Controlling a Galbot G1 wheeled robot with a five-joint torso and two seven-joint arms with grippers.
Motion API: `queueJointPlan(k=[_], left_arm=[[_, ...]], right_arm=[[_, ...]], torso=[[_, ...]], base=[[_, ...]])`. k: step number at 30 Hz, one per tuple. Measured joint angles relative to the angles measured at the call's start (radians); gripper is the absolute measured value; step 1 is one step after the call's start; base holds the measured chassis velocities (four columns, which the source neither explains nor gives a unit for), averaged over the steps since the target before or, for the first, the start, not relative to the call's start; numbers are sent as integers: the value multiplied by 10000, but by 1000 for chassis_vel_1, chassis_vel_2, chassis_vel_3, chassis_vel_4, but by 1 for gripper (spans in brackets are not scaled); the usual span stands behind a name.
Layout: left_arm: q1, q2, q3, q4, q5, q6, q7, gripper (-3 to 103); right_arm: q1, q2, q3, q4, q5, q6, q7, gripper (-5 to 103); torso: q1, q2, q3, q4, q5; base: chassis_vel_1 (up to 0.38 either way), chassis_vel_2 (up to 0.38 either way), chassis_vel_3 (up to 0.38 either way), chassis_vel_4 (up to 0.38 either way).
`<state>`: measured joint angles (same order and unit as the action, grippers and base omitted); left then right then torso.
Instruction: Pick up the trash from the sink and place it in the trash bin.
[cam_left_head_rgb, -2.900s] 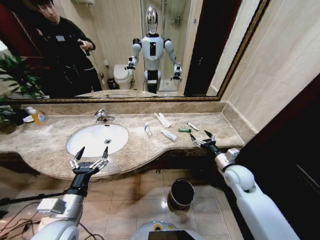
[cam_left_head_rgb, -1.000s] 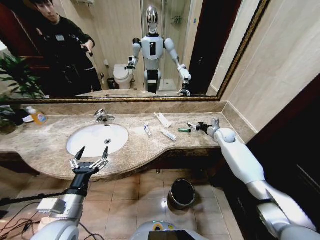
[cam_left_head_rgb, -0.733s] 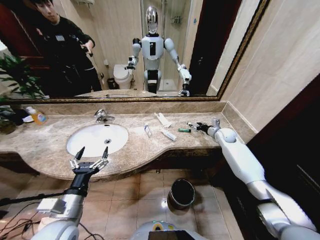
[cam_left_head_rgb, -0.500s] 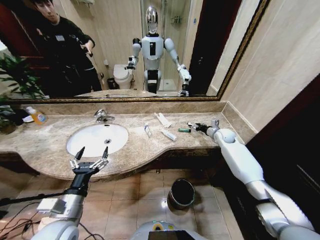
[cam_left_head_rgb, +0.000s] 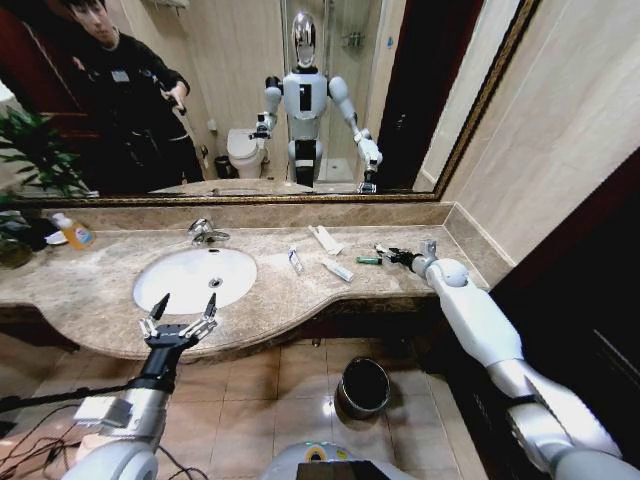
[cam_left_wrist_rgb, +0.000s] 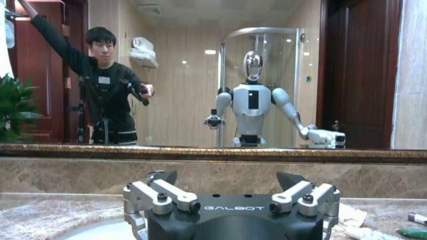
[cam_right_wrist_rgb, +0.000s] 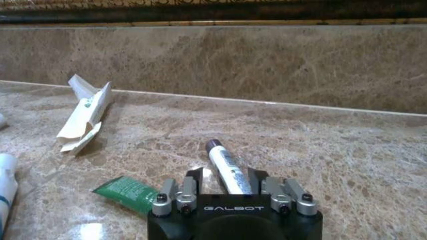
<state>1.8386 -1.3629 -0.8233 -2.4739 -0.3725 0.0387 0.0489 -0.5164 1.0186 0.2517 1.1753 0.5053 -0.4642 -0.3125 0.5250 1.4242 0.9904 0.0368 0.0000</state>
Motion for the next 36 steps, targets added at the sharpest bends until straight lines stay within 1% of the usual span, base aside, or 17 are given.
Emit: queueJointPlan(k=[4, 6, 8, 9, 10, 12, 15, 16, 18, 19, 20, 21, 23, 31, 33, 36], left_arm=[[0, 0, 0, 0, 0, 0, 0, 100], [0, 0, 0, 0, 0, 0, 0, 100], [0, 0, 0, 0, 0, 0, 0, 100], [0, 0, 0, 0, 0, 0, 0, 100], [0, 0, 0, 0, 0, 0, 0, 100], [0, 0, 0, 0, 0, 0, 0, 100], [0, 0, 0, 0, 0, 0, 0, 100], [0, 0, 0, 0, 0, 0, 0, 100], [0, 0, 0, 0, 0, 0, 0, 100], [0, 0, 0, 0, 0, 0, 0, 100], [0, 0, 0, 0, 0, 0, 0, 100], [0, 0, 0, 0, 0, 0, 0, 100], [0, 0, 0, 0, 0, 0, 0, 100], [0, 0, 0, 0, 0, 0, 0, 100], [0, 1, 0, 0, 0, 0, 0, 100], [0, 0, 0, 0, 0, 0, 0, 100]], right_arm=[[-83, -16, 77, 23, -9, 22, -6, 27], [-103, -20, 87, 35, -11, 27, -8, 27], [-143, -22, 116, 64, -58, 37, -10, 16], [-143, -22, 116, 64, -58, 37, -10, 16], [-160, -22, 121, 69, -85, 41, -10, 11], [-212, -12, 154, 84, -161, 55, -12, 6], [-260, -3, 194, 114, -192, 59, -24, 4], [-281, -1, 204, 120, -208, 79, -31, 8], [-295, 2, 212, 123, -220, 107, -32, 9], [-306, 9, 225, 125, -226, 139, -30, 12], [-325, 17, 244, 143, -226, 164, -18, 7], [-325, 17, 244, 143, -226, 164, -18, 7], [-384, 18, 271, 243, -223, 182, 17, 1], [-559, -19, 337, 768, 9, 194, 283, 0], [-668, -22, 485, 1028, 95, 223, 392, 0], [-1087, -58, 987, 1814, 260, 534, 635, 0]], torso=[[0, 0, 0, 0, 0], [0, 0, 0, 0, 0], [0, 0, -1, 1, -1], [0, 0, -1, 1, -1], [0, 0, -1, 0, -2], [0, 0, -1, 1, -3], [0, 1, -1, 1, -2], [0, 0, -1, 1, -1], [0, 1, -1, 1, -1], [0, 0, -1, 1, 0], [0, 0, -1, 0, -1], [0, 0, -1, 0, -1], [0, 0, -1, 0, 1], [1, 0, 0, 1, 2], [1, 0, 0, 1, 1], [1, 0, 0, 2, -2]], base=[[0, 0, 0, 0], [0, 0, 0, 0], [0, 0, 0, 0], [0, 0, 0, 0], [0, 0, 0, 0], [0, 0, 0, 0], [0, 0, 0, 0], [0, 0, 0, 0], [0, 0, 0, 0], [0, 0, 0, 0], [0, 0, 0, 0], [0, 0, 0, 0], [0, 0, 0, 0], [0, 0, 0, 0], [0, 0, 0, 0], [0, 0, 0, 0]])
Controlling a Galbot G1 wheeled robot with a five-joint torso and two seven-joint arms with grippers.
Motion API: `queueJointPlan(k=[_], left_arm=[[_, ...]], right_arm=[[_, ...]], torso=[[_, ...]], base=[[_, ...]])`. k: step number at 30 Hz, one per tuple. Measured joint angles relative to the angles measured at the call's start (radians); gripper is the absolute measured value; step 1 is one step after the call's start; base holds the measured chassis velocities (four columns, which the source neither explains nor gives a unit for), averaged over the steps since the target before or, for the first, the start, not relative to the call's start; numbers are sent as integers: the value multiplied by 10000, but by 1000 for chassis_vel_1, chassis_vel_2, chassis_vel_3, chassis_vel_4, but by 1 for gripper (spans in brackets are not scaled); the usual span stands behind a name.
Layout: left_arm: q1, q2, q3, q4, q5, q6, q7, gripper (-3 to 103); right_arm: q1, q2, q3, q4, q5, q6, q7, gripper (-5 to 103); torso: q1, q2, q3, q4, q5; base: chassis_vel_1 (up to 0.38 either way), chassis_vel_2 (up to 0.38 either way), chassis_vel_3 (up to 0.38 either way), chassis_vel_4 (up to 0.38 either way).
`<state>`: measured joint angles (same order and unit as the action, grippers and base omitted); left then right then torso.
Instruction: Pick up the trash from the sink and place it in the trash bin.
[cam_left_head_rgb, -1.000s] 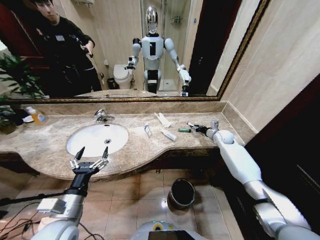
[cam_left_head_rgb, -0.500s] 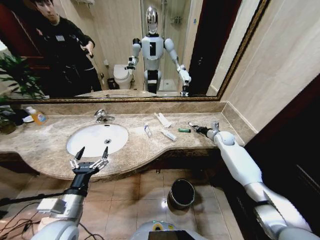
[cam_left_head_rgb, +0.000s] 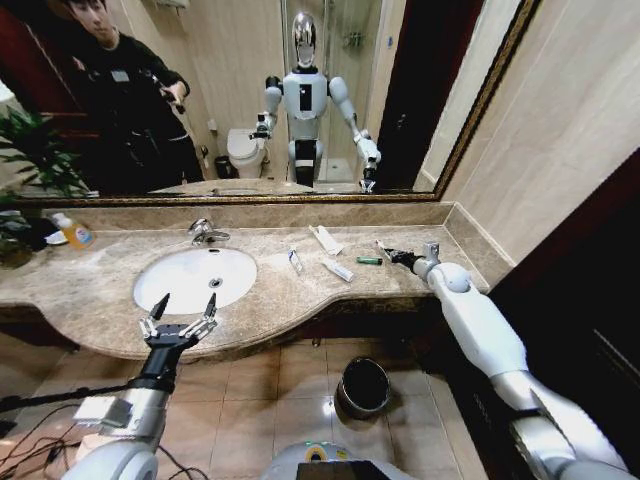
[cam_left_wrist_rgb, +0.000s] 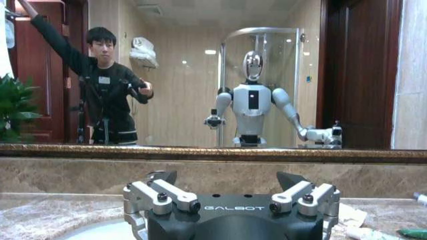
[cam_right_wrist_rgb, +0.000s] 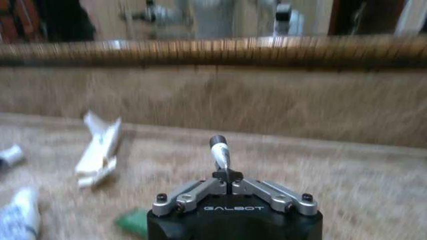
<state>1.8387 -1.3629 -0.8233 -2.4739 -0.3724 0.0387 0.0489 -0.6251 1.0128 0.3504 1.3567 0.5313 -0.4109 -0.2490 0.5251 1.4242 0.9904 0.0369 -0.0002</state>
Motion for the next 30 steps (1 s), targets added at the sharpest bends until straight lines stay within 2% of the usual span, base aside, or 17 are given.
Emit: queueJointPlan(k=[4, 8, 10, 20, 25, 30], left_arm=[[0, 0, 0, 0, 0, 0, 0, 100], [0, 1, 0, 0, 0, 0, 0, 100], [0, 1, 0, 0, 0, 0, 4, 100], [0, 1, 1, 0, 0, 0, 2, 100], [0, 1, 0, 0, 0, 0, 0, 100], [0, 0, 0, 0, 0, 0, 0, 100]], right_arm=[[-984, -146, 608, 1282, 61, 413, 484, 0], [-2024, -190, 956, 2491, 163, 399, 976, 0], [-2419, -142, 1054, 2985, 231, 363, 1108, 0], [-5608, 86, 2739, 6004, 471, 559, 1309, 0], [-6771, 129, 3263, 6269, 463, 994, 1230, 0], [-8032, 284, 3499, 6001, 66, 1820, 997, 0]], torso=[[0, 0, -1, 0, 1], [-1, 1, -1, -6, 4], [-1, 0, -1, 0, 4], [-1, 1, -2, -1, 0], [-1, 1, -2, -2, 1], [-1, 1, -1, -2, 3]], base=[[0, 0, 0, 0], [0, 0, 0, 0], [0, 0, 0, 0], [0, 0, 0, 0], [0, 0, 0, 0], [0, 0, 0, 0]])
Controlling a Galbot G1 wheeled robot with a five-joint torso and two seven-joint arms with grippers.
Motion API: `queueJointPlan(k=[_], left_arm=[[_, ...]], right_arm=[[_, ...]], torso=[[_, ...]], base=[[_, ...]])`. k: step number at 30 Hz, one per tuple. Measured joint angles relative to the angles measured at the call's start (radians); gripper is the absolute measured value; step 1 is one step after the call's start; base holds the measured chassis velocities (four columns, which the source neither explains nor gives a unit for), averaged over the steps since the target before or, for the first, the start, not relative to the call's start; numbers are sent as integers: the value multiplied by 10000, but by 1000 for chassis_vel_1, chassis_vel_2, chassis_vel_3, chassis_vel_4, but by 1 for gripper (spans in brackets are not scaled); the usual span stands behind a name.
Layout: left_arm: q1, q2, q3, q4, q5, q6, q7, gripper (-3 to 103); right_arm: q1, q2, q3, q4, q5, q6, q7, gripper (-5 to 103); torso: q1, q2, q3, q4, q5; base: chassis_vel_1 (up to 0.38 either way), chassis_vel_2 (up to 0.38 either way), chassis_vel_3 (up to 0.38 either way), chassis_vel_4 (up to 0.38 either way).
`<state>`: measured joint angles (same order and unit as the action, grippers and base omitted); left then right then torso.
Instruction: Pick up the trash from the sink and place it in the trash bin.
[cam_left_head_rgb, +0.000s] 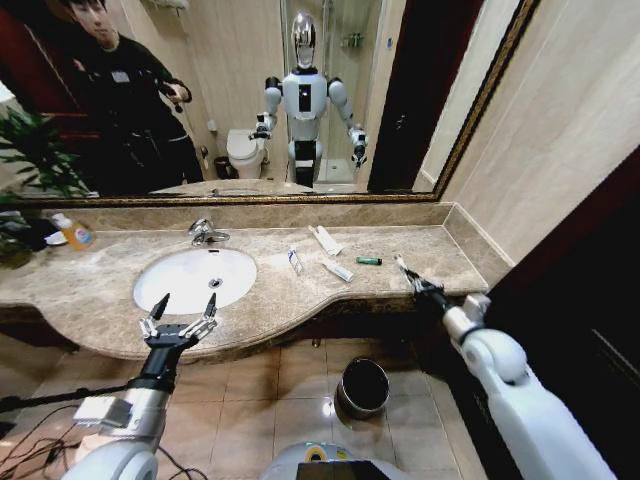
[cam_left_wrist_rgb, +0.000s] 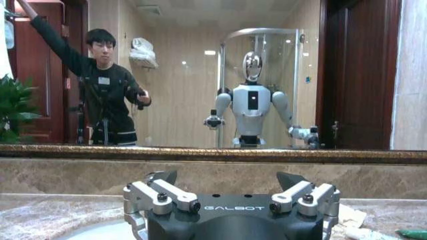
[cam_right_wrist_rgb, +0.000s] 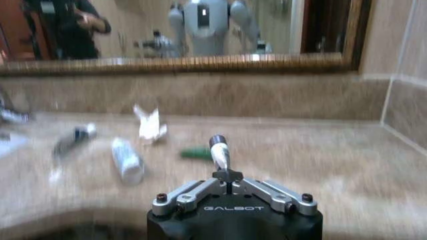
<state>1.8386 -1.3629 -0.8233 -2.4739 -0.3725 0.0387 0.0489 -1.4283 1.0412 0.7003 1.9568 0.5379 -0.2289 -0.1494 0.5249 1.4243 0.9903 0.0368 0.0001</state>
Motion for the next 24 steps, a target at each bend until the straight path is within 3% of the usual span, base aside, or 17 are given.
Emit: queueJointPlan(k=[8, 13, 24], left_arm=[[0, 0, 0, 0, 0, 0, 0, 100], [0, 0, 0, 0, 0, 0, 0, 100], [0, 0, 0, 0, 0, 0, 0, 100]], right_arm=[[-695, 454, -589, -645, -705, 755, -84, 0], [-480, 1054, -998, -1948, -1494, 988, -236, 0], [-28, 1685, -1465, -4454, -2541, 1438, -489, 0]], torso=[[0, 0, 0, -1, -1], [2, 0, 1, 1, -1], [2, -1, 1, 0, -3]], base=[[0, 0, 0, 0], [0, 0, 0, 0], [0, 0, 0, 0]])
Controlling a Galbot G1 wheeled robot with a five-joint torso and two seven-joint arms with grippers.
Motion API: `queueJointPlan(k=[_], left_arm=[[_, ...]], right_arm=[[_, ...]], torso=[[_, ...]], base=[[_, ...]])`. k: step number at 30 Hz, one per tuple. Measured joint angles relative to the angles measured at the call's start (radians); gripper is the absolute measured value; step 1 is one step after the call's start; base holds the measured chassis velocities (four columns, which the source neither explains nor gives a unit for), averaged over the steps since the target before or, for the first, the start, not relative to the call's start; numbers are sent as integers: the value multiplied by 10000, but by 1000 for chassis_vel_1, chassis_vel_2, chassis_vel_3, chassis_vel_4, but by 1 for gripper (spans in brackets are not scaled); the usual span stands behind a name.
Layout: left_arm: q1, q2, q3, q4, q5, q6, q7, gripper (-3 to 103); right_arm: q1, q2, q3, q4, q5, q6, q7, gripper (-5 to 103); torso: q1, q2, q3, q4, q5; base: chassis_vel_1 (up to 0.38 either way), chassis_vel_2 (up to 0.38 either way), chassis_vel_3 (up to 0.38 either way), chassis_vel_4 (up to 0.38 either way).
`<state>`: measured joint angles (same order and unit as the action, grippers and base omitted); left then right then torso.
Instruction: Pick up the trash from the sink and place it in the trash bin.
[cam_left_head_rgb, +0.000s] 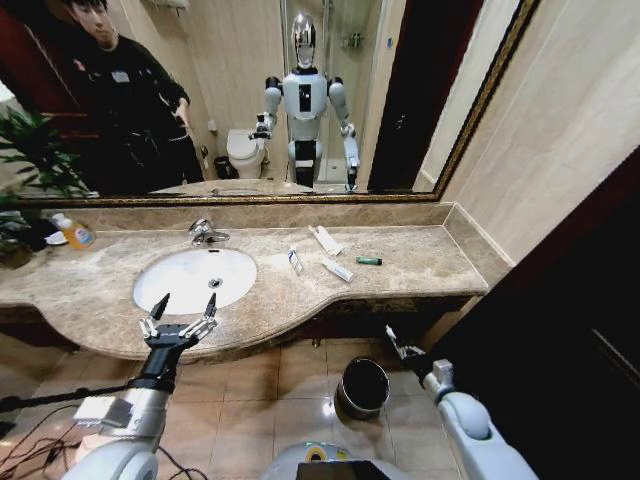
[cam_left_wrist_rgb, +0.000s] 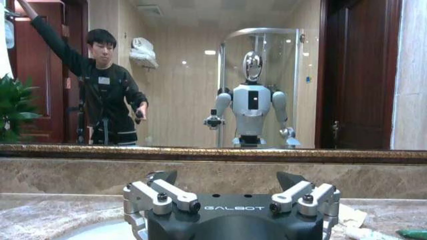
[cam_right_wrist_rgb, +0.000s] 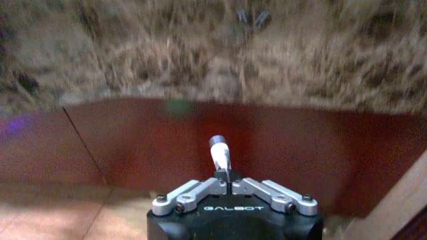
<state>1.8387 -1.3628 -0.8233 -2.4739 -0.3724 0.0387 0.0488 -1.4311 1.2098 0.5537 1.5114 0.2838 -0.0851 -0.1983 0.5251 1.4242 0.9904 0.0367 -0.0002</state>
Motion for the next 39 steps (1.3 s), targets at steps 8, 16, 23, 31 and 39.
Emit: queueJointPlan(k=[8, 16, 23, 31, 39], left_arm=[[0, 0, 0, 0, 0, 0, 0, 100], [0, 0, 0, 0, 0, 0, 0, 100], [1, 0, 0, 0, 0, 0, 0, 100], [0, 0, 0, 0, 0, 0, 0, 100], [0, 0, 0, 0, 0, 0, 0, 100]], right_arm=[[754, 541, -70, -2067, -719, 809, -170, 0], [1105, 1156, -205, -2997, -1429, 1109, -424, 0], [1211, 1536, -256, -3446, -1785, 1651, -552, 0], [1374, 1749, -278, -3589, -1811, 1690, -586, 0], [1356, 1718, -316, -3567, -1800, 1737, -621, 7]], torso=[[0, 0, 0, 1, 2], [0, 0, 0, 1, 2], [0, 0, 0, 0, 0], [0, 0, 0, 1, 1], [0, 0, 0, 0, 1]], base=[[0, 0, 0, 0], [0, 0, 0, 0], [0, 0, 0, 0], [0, 0, 0, 0], [0, 0, 0, 0]])
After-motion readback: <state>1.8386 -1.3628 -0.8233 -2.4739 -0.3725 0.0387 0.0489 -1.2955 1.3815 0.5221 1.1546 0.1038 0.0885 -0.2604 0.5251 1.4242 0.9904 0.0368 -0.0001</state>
